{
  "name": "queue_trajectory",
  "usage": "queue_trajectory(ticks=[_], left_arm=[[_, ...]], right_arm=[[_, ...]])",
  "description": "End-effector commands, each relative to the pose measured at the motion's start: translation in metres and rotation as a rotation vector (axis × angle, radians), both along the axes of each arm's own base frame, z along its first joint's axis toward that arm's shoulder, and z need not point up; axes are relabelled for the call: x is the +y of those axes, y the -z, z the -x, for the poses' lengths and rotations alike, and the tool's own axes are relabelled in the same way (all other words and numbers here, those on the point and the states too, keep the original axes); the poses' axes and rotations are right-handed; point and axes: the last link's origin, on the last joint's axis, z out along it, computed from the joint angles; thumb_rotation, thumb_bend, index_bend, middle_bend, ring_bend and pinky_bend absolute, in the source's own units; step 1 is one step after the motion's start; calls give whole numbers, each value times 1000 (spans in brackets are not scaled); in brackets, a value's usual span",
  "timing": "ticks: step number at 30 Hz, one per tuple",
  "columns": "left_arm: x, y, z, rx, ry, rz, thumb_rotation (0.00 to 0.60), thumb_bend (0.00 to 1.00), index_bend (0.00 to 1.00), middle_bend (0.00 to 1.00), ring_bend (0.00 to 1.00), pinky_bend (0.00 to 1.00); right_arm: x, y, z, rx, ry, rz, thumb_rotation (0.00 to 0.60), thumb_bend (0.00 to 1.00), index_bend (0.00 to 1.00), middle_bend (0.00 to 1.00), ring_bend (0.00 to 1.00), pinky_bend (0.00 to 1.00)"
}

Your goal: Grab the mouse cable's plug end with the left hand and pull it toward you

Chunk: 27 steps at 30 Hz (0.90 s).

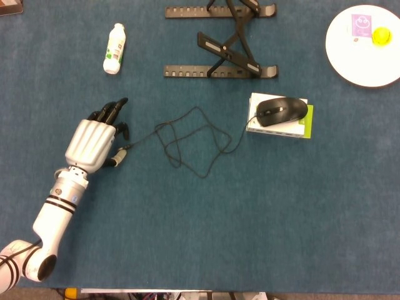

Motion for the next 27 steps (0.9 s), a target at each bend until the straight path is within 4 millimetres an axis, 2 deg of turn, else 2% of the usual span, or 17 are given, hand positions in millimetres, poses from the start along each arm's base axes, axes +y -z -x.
queue_trajectory(ticks=[1, 10, 20, 23, 27], left_arm=[[0, 1, 2, 3, -7, 3, 600, 264, 480, 45, 90, 266], [7, -2, 4, 9, -2, -12, 600, 264, 481, 45, 89, 266], [30, -17, -5, -2, 23, -73, 600, 264, 483, 45, 90, 265], [28, -23, -7, 1, 39, -87, 600, 264, 483, 45, 90, 266], [15, -34, -10, -1, 70, -104, 600, 264, 483, 45, 90, 266]], right_arm=[[0, 0, 0, 0, 0, 1, 600, 381, 320, 203, 112, 82], [1, 0, 2, -4, 5, 1, 600, 381, 321, 203, 112, 82], [4, -1, 5, -10, 14, 6, 600, 380, 320, 203, 112, 82], [4, -1, 6, -13, 15, 8, 600, 380, 321, 203, 112, 82], [5, -2, 7, -16, 15, 9, 600, 381, 321, 203, 112, 82]])
